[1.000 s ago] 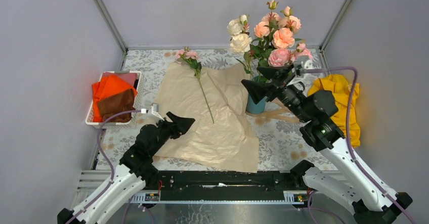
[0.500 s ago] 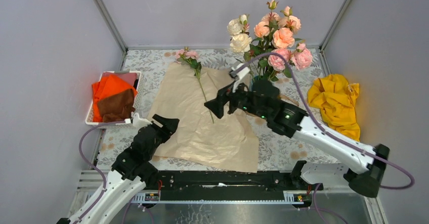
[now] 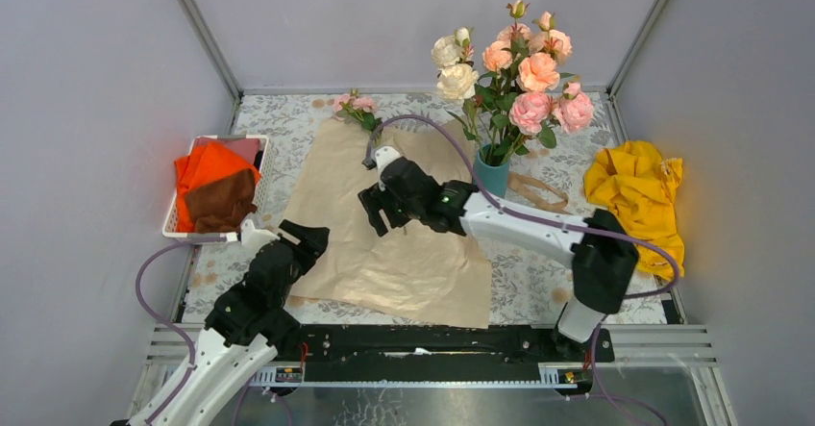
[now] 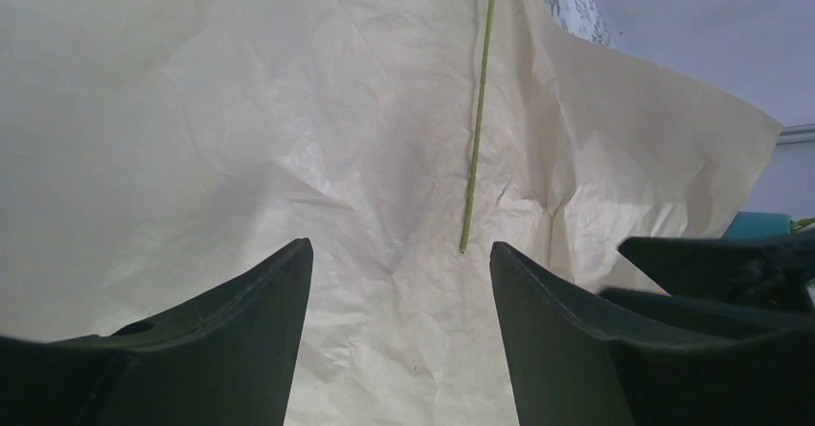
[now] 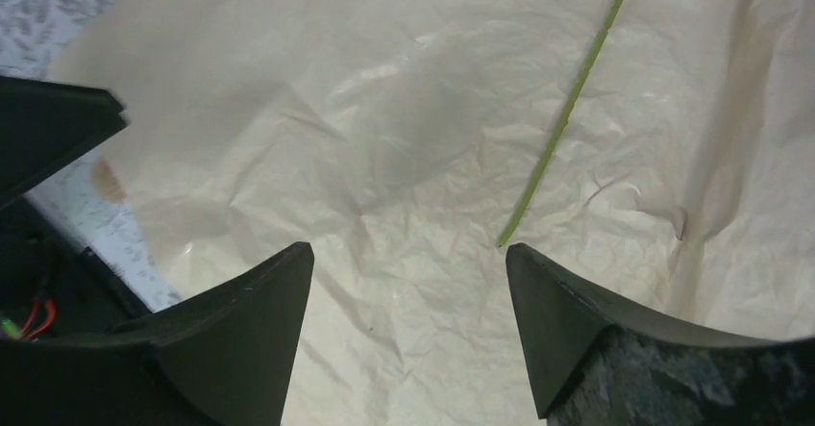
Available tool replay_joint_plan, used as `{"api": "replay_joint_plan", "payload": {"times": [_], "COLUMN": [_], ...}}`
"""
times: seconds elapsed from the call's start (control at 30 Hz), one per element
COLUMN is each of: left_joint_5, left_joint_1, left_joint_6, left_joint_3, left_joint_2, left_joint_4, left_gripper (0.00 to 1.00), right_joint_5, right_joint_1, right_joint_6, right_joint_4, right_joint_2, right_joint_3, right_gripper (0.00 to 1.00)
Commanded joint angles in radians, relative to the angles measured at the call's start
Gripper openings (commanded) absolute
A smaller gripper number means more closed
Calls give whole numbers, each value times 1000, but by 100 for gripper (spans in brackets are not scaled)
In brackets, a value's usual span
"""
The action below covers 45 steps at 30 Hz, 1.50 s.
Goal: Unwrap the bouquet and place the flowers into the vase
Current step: Pick up the fake flower from the wrapping paper.
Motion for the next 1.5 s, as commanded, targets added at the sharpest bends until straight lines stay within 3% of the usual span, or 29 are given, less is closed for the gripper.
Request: {"api": "replay_joint_plan", "payload": {"times": [0.0,0.23,0.5,1.03,1.33,1.47], "left_joint_5": [-51,-54,-43,11,19,29], "left_joint_1": [-2,-2,-2,-2,-1,-2], "left_joint_6": [-10,-25,-24,-7,-6,-3], "left_joint_3": [16,14,-2,-26,-28,-32], "left_joint_2": [-20,-68,-83,-30,-29,-26], "left_joint_4": [-39,-92,-87,-11,-8,5], "left_gripper": [75,75,75,75,75,75], "right_joint_5": [70,-17,-31,-44,-30,-21], "right_joint_1": [-2,-106,-175,-192,-193,-194], "right_joint_6": [-2,82,59,58,58,59], "right_joint_4": [-104,-253,-309,-280,-266,-265], "right_joint_2": [129,391,543,630,641,642], "right_joint_3": [167,405,543,512,486,480], "right_gripper": [78,57,56,44,27,12]}}
